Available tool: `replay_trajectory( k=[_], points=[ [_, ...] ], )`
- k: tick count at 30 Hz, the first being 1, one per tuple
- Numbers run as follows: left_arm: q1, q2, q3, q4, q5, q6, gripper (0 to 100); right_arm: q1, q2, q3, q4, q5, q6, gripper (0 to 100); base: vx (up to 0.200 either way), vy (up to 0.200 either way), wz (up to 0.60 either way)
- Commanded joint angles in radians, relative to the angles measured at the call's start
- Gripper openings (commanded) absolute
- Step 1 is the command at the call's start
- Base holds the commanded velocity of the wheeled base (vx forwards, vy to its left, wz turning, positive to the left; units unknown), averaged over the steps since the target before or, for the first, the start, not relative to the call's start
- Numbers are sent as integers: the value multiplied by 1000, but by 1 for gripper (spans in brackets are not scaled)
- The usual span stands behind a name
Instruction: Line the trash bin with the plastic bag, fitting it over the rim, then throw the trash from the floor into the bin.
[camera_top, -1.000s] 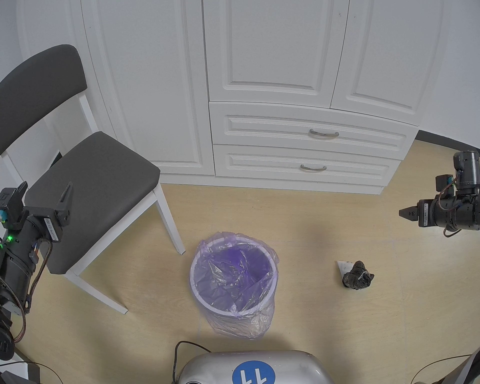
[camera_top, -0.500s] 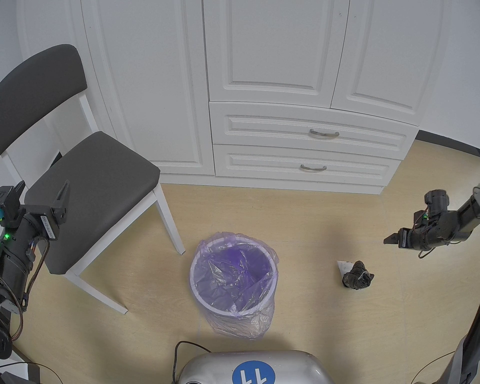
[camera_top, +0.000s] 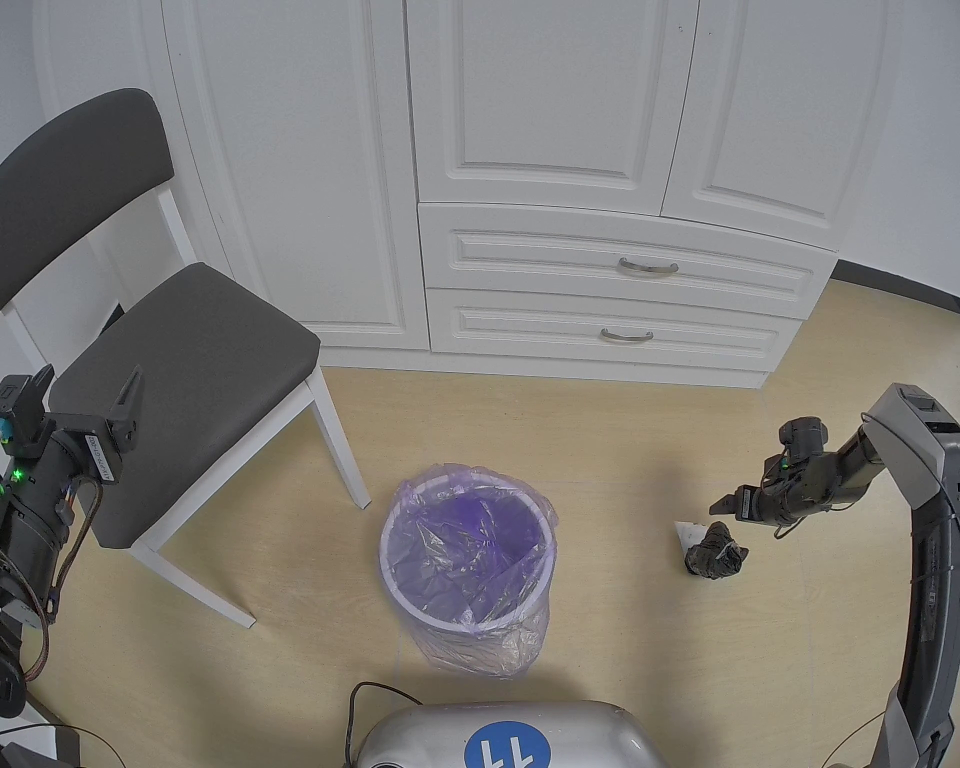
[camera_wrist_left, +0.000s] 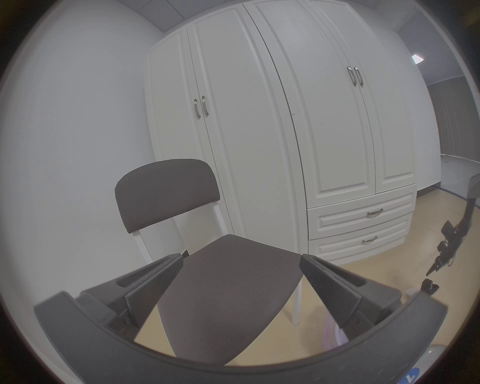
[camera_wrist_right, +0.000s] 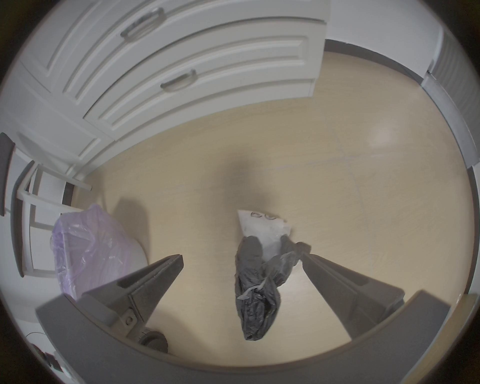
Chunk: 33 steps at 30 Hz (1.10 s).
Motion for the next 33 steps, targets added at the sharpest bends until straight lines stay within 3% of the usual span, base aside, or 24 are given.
replay_trajectory(
  k=[1, 3, 7, 11, 20, 22, 26, 33],
  points=[
    [0, 27, 5, -1, -2, 1, 100, 56, 117, -224, 233, 3, -2, 100, 0, 0, 0],
    [0, 25, 12, -6, 0, 14, 100, 56, 171, -375, 420, -3, -8, 100, 0, 0, 0],
    [0, 27, 18, -8, 0, 26, 100, 48, 280, -560, 516, -86, -11, 100, 0, 0, 0],
    [2, 41, 15, -3, 0, 18, 100, 48, 293, -597, 570, -93, -8, 100, 0, 0, 0],
    [0, 50, 12, -6, -2, 15, 100, 56, 340, -609, 582, -96, 13, 100, 0, 0, 0],
    [0, 50, 12, -8, -3, 17, 100, 61, 366, -609, 526, -109, 6, 100, 0, 0, 0],
    [-1, 56, 16, -14, -2, 17, 100, 76, 404, -609, 475, -202, -11, 100, 0, 0, 0],
    [-1, 56, 16, -14, -2, 15, 100, 68, 407, -609, 490, -205, -22, 100, 0, 0, 0]
  ],
)
